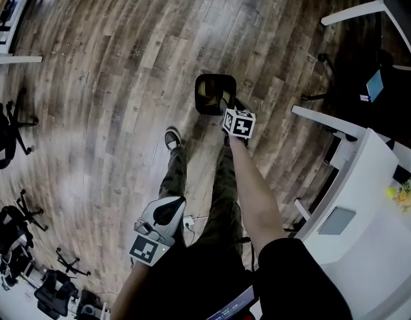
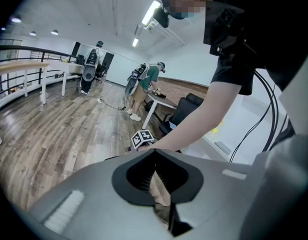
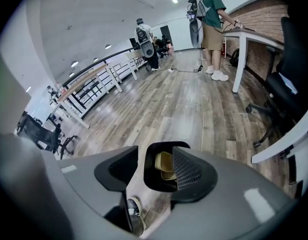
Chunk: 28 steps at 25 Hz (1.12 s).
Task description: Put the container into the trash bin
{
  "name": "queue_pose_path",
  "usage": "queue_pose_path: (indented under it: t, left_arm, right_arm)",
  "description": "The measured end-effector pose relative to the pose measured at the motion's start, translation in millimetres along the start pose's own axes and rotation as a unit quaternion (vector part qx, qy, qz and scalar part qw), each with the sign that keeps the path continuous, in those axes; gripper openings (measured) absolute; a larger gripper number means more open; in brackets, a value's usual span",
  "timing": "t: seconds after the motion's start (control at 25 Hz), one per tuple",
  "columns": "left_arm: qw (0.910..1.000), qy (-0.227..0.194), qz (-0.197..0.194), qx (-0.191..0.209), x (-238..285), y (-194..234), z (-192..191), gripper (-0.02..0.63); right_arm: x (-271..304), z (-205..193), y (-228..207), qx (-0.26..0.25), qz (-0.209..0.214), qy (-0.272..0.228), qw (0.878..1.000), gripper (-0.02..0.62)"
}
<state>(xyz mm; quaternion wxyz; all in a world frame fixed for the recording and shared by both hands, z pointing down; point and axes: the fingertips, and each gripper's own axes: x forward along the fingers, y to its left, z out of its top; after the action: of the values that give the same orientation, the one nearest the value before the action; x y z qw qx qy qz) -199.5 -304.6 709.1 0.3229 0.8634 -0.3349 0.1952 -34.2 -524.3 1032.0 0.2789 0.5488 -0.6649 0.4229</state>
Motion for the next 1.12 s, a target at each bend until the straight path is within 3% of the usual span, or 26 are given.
queue_pose_path:
  t: [0.44,0.72,1.12]
  left_arm:
    - [0.9996,-0.008,-0.004,0.026,6,-7,25,0.002]
    - [0.9969,-0.048,-0.012,0.061,8,-13,64,0.002]
    - [0.9885,-0.106,-0.016,0.106,7,-24,132,0.002]
  right_arm:
    - [-32,8,11,-0.040,0.022,-0.004,0.999,0.193]
    - [-73,30,33,-0.095,0.039,-0.020,0.995,0.149]
    - [-160,84,67,-0.135,0.067,-0.094,0.984,0.091]
